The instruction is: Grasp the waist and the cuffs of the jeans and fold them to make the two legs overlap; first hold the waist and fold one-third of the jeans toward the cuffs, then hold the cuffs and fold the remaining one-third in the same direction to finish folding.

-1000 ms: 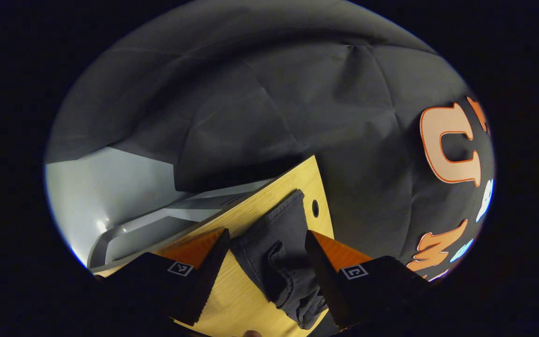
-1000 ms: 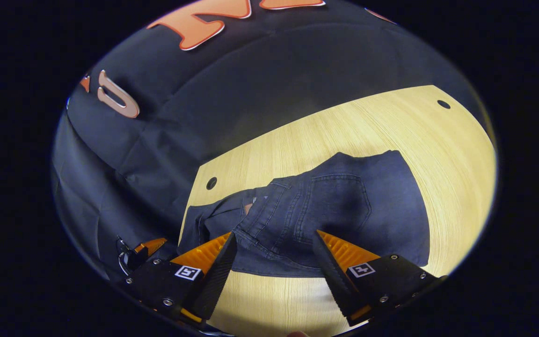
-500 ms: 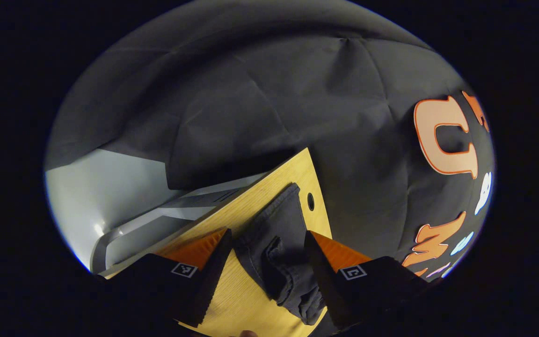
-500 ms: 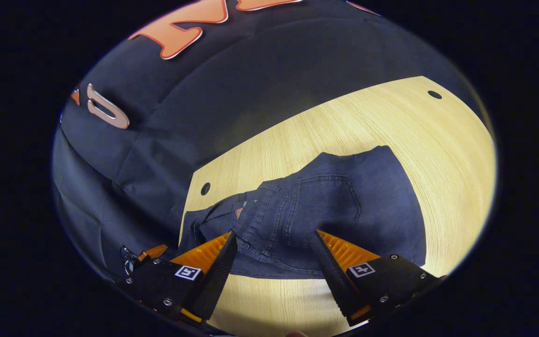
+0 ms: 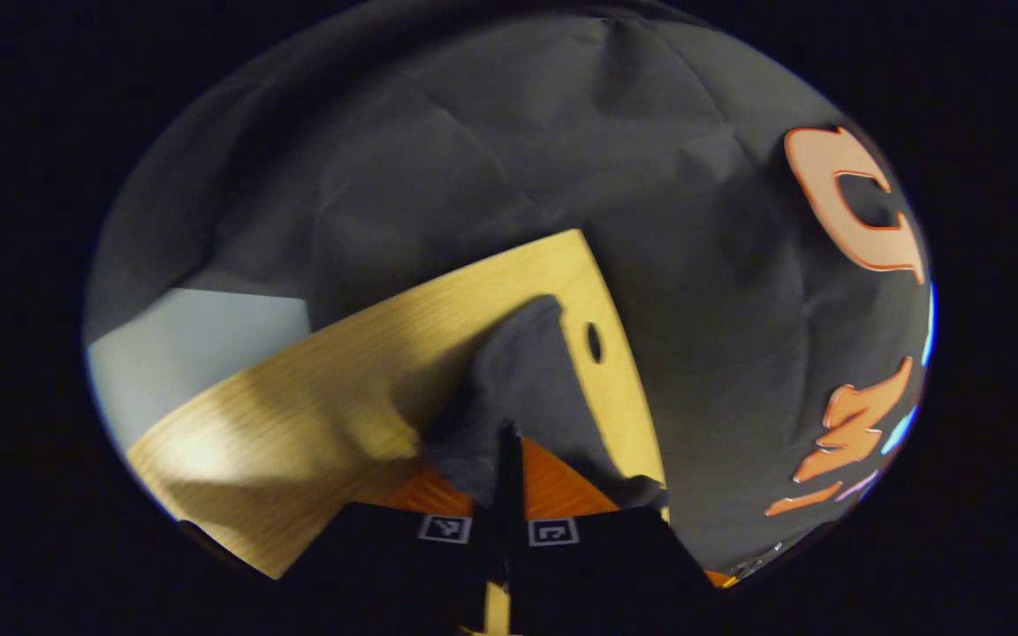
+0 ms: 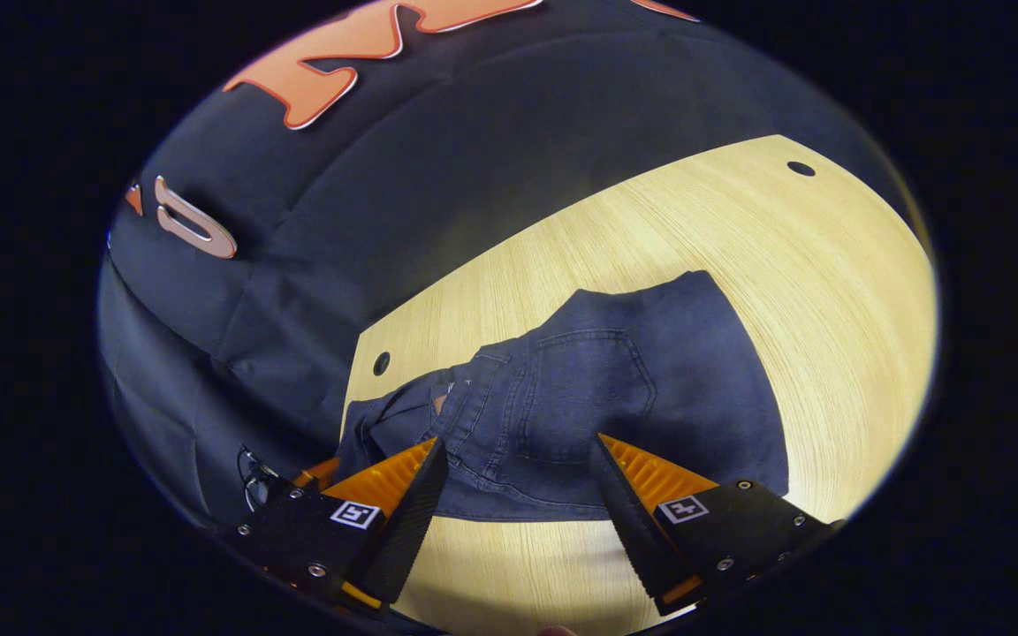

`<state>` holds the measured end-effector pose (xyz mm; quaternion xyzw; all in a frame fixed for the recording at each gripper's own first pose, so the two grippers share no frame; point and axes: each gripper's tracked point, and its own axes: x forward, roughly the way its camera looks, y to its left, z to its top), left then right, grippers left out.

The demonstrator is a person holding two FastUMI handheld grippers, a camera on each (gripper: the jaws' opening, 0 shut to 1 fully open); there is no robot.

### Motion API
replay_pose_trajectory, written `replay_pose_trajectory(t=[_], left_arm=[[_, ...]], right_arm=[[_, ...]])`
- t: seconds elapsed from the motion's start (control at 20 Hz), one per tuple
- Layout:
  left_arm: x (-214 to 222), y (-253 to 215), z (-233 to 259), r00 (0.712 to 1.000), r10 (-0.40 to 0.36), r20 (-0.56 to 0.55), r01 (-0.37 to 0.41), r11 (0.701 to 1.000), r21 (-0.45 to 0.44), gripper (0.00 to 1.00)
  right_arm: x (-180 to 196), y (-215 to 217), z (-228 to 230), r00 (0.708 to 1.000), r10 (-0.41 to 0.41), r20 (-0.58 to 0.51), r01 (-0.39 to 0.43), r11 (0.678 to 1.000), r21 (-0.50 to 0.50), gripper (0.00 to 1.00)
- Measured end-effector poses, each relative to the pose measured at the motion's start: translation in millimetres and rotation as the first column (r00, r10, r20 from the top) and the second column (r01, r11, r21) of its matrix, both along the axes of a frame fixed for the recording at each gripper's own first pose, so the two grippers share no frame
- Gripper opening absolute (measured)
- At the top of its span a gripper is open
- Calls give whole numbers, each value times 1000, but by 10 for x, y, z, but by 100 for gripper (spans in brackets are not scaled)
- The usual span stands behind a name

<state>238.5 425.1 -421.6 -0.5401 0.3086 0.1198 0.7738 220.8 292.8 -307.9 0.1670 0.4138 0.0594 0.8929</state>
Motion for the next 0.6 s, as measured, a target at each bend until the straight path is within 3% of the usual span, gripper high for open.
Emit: replay_pose_trajectory(t=[0.05, 0.1, 0.4, 0.6], left_arm=[[28, -143, 53, 1000, 17, 16, -16, 998, -65, 10], [-52, -110, 248, 999, 22, 36, -19, 997, -74, 5], [70, -450, 987, 981, -50, 186, 52, 999, -5, 5], [160, -1023, 1753, 950, -117, 291, 122, 993, 1, 5]], right_arm=[[-3, -29, -4, 1000, -2, 1, 2, 1000, 0, 98], [-11, -53, 5, 1000, -2, 3, 2, 1000, -2, 98], [-37, -120, 178, 999, 5, 42, -7, 999, 47, 98], [-58, -278, 405, 996, 12, 90, -19, 997, 73, 99]])
